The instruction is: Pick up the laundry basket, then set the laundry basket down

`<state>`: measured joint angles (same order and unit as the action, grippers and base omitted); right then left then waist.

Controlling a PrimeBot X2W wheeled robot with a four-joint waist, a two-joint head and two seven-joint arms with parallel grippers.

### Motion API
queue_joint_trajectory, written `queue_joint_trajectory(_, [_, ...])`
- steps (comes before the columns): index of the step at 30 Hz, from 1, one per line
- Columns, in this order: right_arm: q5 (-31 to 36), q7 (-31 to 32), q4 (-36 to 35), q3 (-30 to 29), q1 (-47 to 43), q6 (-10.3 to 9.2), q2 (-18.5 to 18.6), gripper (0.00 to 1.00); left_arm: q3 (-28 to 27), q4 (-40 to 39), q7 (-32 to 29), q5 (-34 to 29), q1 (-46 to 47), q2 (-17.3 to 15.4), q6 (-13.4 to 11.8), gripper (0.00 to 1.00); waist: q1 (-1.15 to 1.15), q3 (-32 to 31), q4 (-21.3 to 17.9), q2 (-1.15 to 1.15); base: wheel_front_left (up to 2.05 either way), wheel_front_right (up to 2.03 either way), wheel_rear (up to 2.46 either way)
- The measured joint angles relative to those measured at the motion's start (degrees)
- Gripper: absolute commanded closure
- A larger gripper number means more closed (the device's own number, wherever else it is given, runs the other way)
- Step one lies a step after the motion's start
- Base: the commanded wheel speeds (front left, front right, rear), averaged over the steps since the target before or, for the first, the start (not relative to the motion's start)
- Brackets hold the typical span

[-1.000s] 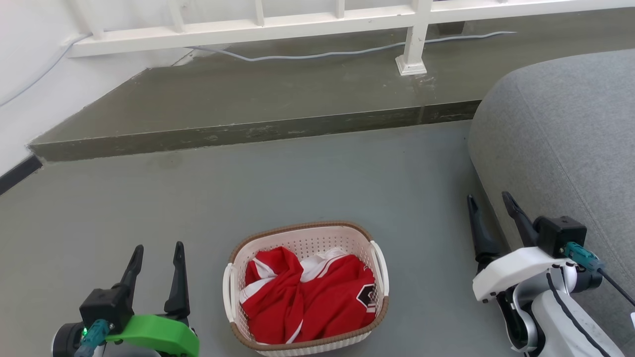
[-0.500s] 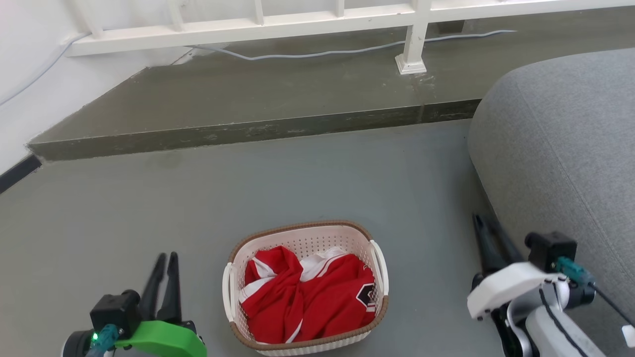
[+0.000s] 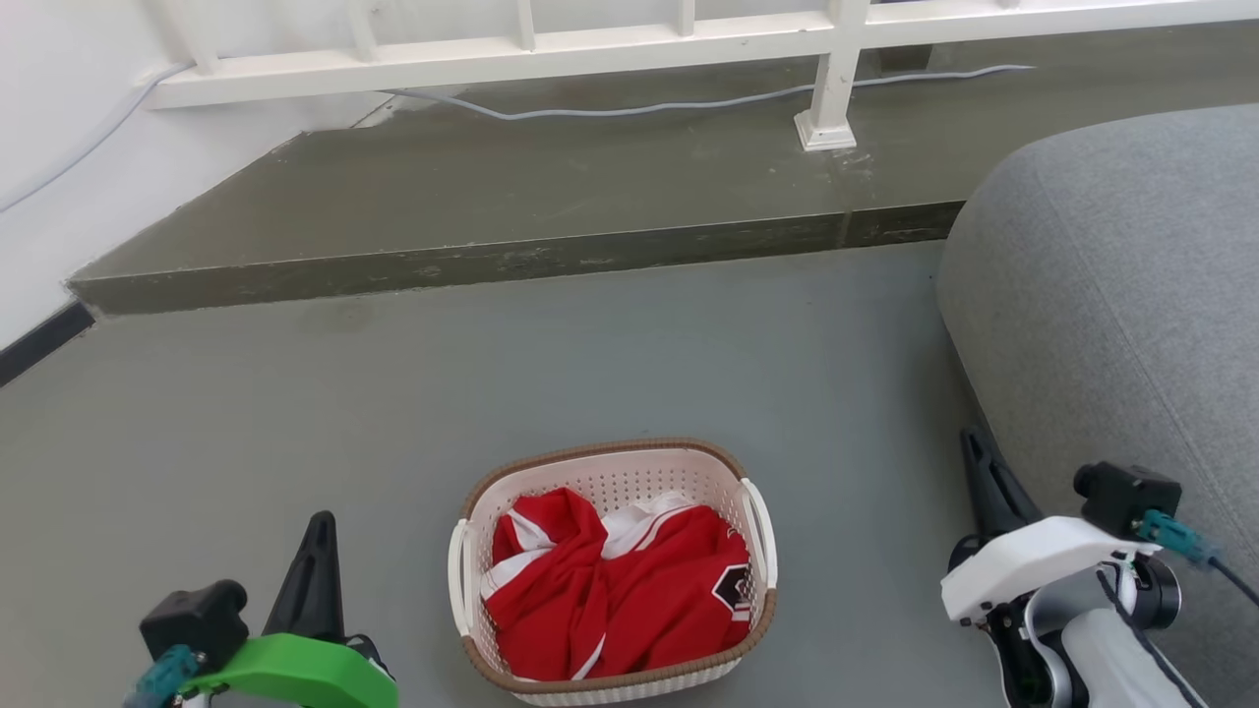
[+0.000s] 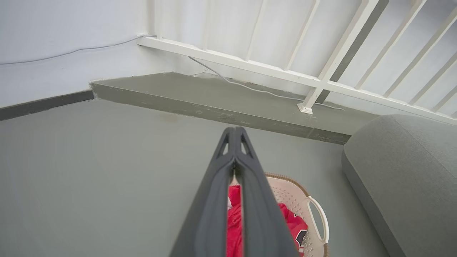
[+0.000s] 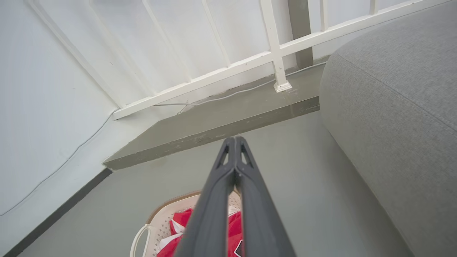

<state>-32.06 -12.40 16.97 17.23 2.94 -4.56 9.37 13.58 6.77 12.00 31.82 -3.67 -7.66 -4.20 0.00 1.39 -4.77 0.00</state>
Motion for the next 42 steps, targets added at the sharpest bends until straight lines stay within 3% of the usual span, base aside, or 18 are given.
queue_joint_trajectory(42, [-28.75, 8.55, -0.52, -11.22, 0.05, 5.24, -2.74, 1.0, -7.1, 3.55, -7.94, 29.6, 1.51, 1.52, 4.77, 1.0, 0.0, -0.56, 2.25, 0.0, 0.0, 0.0, 0.0])
